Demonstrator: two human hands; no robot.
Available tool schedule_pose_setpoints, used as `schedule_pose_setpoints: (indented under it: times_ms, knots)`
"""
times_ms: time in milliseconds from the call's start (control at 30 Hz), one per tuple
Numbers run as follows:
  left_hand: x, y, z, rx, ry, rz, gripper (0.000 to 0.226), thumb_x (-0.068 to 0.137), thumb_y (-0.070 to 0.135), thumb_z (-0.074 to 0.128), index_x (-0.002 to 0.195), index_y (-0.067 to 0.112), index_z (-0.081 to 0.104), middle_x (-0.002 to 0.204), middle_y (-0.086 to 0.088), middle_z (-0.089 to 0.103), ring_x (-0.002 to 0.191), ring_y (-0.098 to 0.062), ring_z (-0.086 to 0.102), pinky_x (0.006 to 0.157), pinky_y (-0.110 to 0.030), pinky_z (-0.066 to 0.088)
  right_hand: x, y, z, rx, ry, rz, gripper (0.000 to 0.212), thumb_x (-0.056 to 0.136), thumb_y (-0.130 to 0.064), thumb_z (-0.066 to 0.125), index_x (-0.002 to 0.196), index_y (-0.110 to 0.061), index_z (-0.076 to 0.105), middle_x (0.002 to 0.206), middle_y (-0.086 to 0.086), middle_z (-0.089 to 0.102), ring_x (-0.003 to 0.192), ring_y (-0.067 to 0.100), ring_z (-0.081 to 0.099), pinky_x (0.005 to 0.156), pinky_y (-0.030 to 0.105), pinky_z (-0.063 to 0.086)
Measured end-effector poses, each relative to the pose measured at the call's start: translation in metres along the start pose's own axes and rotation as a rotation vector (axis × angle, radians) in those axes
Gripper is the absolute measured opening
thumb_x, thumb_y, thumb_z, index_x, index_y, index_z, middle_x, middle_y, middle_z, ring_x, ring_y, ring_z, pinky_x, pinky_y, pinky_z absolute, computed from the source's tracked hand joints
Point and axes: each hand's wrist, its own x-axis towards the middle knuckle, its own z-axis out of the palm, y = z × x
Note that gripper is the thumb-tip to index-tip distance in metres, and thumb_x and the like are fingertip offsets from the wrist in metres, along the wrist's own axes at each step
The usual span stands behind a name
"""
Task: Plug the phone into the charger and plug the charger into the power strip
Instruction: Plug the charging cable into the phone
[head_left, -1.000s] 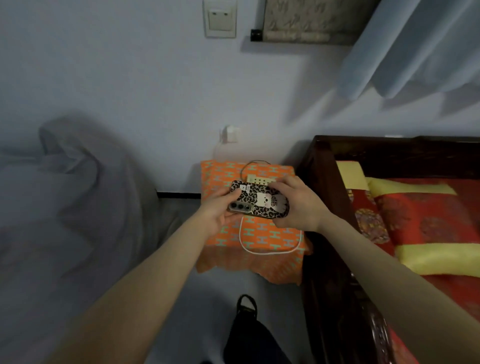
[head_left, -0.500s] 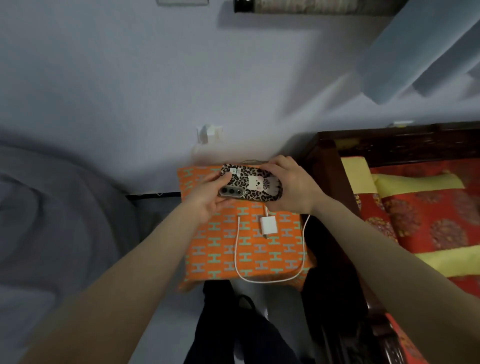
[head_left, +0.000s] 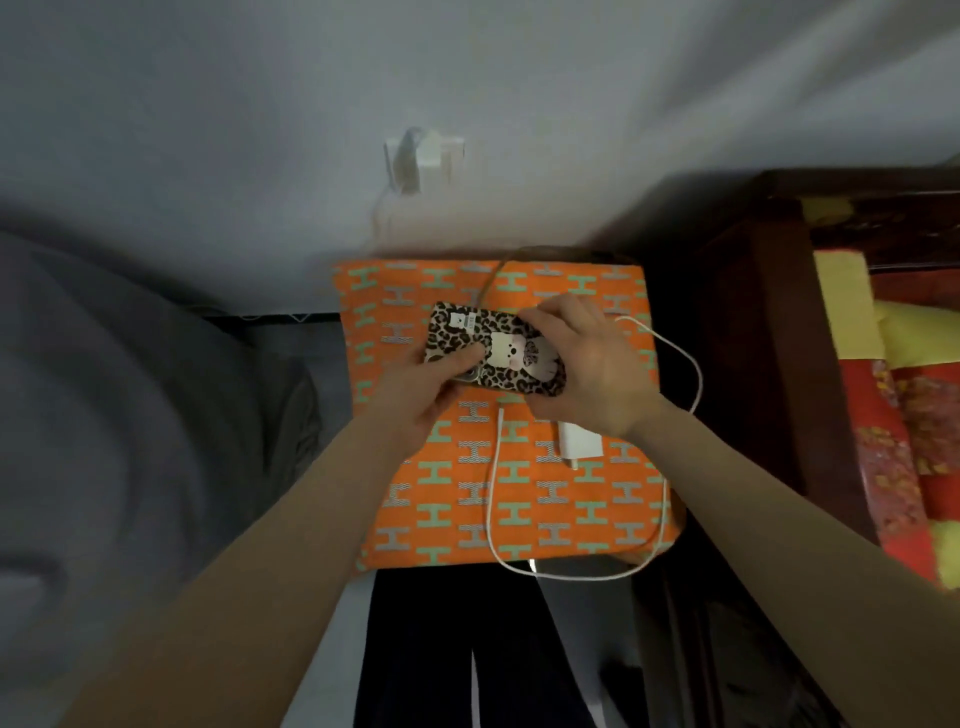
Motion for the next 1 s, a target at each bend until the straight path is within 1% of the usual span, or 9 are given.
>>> schedule_pose_setpoints:
  times_ms: [167,267,400,500,600,733,833,900,1000]
  knots:
    - [0.026,-0.036,-0.023,-0.054,0.062,-0.008,0.04,0.076,0.008,0.07,0.114,0.009,0.058,0.087,0.0,0.065,0.08,-0.012,0.063,0.071,-0.024,0.051,-0.005,0.022,0.051,0.06,-0.056,0.09,0.089,0.062,-0.046,0.08,0.137,-0.015,0.043,0.13,0.007,0.05,0.121,0.026,0.045,0.096,0.052,0.043]
    - [0.033,-0.048,-0.047,-0.081,0.139,-0.001,0.051,0.077,0.008,0.069,0.125,0.005,0.053,0.086,0.001,0.064,0.083,-0.013,0.062,0.075,-0.026,0.053,-0.016,0.029,0.076,0.246,0.045,0.232,0.079,0.068,-0.044,0.08,0.133,-0.012,0.049,0.122,0.009,0.055,0.113,0.022,0.051,0.092,0.037,0.046]
    - [0.038,-0.059,-0.084,-0.085,0.228,-0.01,0.057,0.068,0.014,0.073,0.122,0.008,0.056,0.087,-0.002,0.068,0.086,-0.019,0.065,0.088,-0.042,0.054,-0.03,0.032,0.11,0.289,0.193,0.4,0.029,0.081,-0.034,0.073,0.097,-0.01,0.067,0.087,0.001,0.063,0.079,0.02,0.061,0.065,0.034,0.051]
    - [0.037,-0.062,-0.105,-0.082,0.282,0.016,0.056,0.068,0.016,0.071,0.122,0.007,0.057,0.108,-0.011,0.069,0.101,-0.028,0.064,0.085,-0.041,0.054,-0.037,0.028,0.129,0.226,0.099,0.45,0.027,0.082,-0.037,0.07,0.077,-0.011,0.068,0.074,0.003,0.065,0.067,0.021,0.06,0.061,0.036,0.052]
    - [0.035,-0.06,-0.116,-0.084,0.31,0.046,0.054,0.065,0.016,0.073,0.118,0.007,0.061,0.106,-0.008,0.07,0.102,-0.026,0.063,0.092,-0.038,0.05,-0.036,0.02,0.141,0.079,0.037,0.449,0.037,0.081,-0.046,0.067,0.062,-0.014,0.062,0.068,0.002,0.061,0.068,0.021,0.055,0.066,0.037,0.049]
    - [0.031,-0.058,-0.123,-0.094,0.269,0.041,0.06,0.063,0.017,0.073,0.12,0.005,0.06,0.104,-0.007,0.071,0.097,-0.022,0.066,0.098,-0.04,0.047,-0.029,0.011,0.147,-0.02,-0.017,0.493,0.026,0.083,-0.039,0.065,0.068,-0.019,0.064,0.082,0.0,0.066,0.086,0.022,0.059,0.09,0.044,0.047]
    - [0.031,-0.06,-0.124,-0.118,0.226,0.01,0.047,0.063,0.017,0.074,0.109,0.009,0.065,0.095,-0.005,0.074,0.09,-0.019,0.067,0.099,-0.039,0.042,-0.025,0.007,0.147,-0.001,-0.015,0.518,0.018,0.082,-0.029,0.065,0.073,-0.014,0.065,0.084,0.002,0.065,0.085,0.024,0.059,0.085,0.041,0.047]
    - [0.031,-0.062,-0.125,-0.159,0.204,-0.016,0.044,0.064,0.019,0.074,0.106,0.011,0.065,0.089,-0.002,0.076,0.083,-0.015,0.069,0.09,-0.032,0.049,-0.023,0.006,0.142,0.14,0.007,0.558,0.013,0.079,-0.025,0.066,0.075,-0.013,0.065,0.079,0.001,0.066,0.076,0.022,0.061,0.073,0.035,0.05]
    - [0.028,-0.067,-0.128,-0.287,0.163,-0.045,0.028,0.068,0.02,0.071,0.094,0.011,0.071,0.084,-0.001,0.075,0.075,-0.012,0.07,0.067,-0.022,0.055,-0.021,0.003,0.124,0.778,0.044,0.714,0.006,0.08,-0.018,0.07,0.078,-0.018,0.065,0.076,-0.002,0.073,0.073,0.019,0.068,0.071,0.037,0.057]
